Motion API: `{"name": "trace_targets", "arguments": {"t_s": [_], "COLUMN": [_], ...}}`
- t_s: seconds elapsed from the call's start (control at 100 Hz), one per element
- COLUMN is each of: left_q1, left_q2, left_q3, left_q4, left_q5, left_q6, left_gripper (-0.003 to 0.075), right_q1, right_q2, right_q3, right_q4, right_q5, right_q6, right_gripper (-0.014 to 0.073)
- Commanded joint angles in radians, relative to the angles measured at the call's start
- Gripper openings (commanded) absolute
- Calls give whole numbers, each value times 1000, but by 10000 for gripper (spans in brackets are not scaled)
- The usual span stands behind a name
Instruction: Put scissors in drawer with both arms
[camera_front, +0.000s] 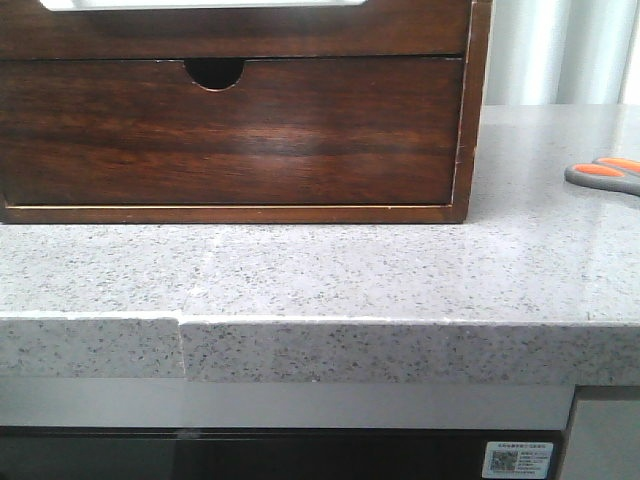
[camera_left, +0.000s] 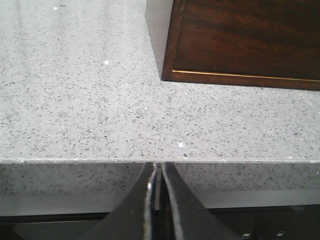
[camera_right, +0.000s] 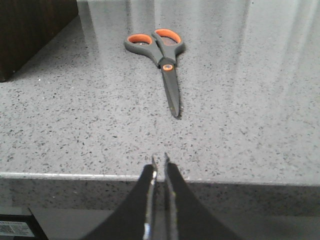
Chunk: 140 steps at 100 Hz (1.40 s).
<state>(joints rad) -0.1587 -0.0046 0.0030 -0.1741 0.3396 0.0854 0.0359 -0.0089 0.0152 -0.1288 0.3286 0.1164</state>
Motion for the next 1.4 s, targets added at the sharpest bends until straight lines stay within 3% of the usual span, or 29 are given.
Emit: {"name": "trace_targets", "arguments": {"t_s": [0.0,0.71,0.85,0.92,1.07,1.18,1.28,1.39], "left_q1": [2,2,2,2,2,2,2,2], "left_q2": [-31,-31,-31,-31,-31,-31,-31,-31], "left_q3": [21,21,21,21,21,21,21,17], "left_q4": [-14,5,48,-29,-474,-681,-759,-770], "left_q5": [-30,-30,-37,-83,-201,-262,-258,-248], "left_q6": [-9,-9,-9,-9,-9,-9,-9,-9], "left_gripper": [-19,-19,-19,-19,-19,-19,-19,-19], "right_q1": [-5,-5,-5,-5,-5,-5,-5,-5], "right_q2": [-19,-19,-19,-19,-19,-19,-19,-19], "right_q3": [11,11,11,11,11,11,11,-4], "right_q4": [-6,-8,-33,0,172,255,290,424], "right_q5": [-21,-21,-123,-217,-449,-460,-435,-434], "right_q6": [-2,-2,-2,-2,-2,-2,-2,0], "right_gripper": [-2,-2,-2,-2,-2,-2,-2,-3]}}
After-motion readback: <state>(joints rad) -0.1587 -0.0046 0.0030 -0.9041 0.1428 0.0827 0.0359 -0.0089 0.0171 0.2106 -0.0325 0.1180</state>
